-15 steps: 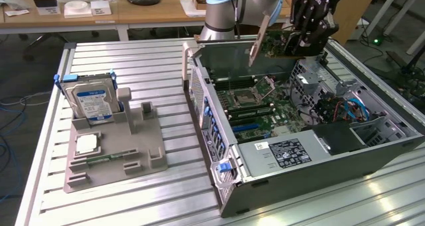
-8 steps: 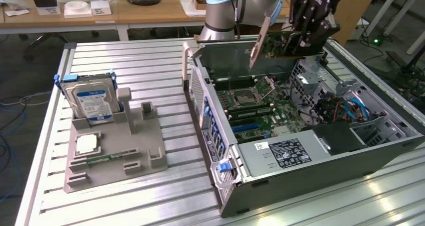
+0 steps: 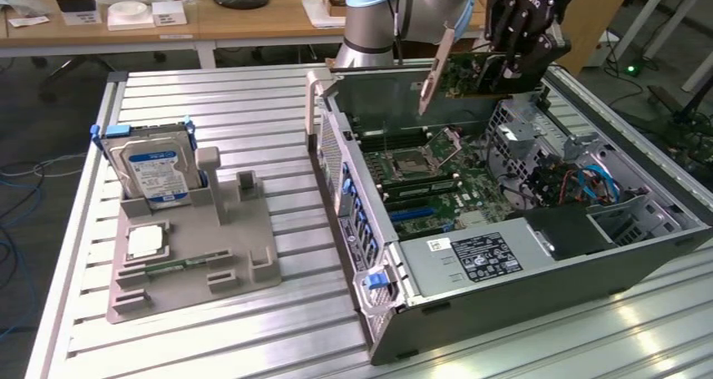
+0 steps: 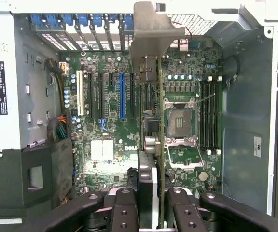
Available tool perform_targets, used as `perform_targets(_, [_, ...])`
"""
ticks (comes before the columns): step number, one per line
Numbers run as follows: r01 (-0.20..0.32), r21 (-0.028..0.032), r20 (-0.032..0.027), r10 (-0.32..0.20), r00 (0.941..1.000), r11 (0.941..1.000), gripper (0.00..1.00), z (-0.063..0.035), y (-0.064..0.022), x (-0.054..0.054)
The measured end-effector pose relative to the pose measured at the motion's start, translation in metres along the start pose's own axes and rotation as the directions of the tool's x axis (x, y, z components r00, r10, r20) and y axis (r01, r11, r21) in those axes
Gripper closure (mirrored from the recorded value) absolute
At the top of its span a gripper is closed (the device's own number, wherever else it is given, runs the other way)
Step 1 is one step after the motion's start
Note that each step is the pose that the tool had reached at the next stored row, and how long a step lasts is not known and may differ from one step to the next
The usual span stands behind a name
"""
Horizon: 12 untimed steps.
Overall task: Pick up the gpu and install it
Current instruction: 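Insert the gpu into the slot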
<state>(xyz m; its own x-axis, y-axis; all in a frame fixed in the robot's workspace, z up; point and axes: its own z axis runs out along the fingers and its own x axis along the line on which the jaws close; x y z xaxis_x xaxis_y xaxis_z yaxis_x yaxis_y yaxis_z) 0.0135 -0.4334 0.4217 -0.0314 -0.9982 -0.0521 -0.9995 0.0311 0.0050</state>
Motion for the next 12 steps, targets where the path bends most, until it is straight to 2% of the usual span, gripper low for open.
perform_targets(8, [0.006,0.0003,0.0001,-0.006,1.0,1.0,0.72,0.0133,-0.0001,0.001])
perform_targets(12, [0.013,0.0057,0.0001,-0.013,0.9999,0.9999,0.72,0.0179,-0.0001,0.001])
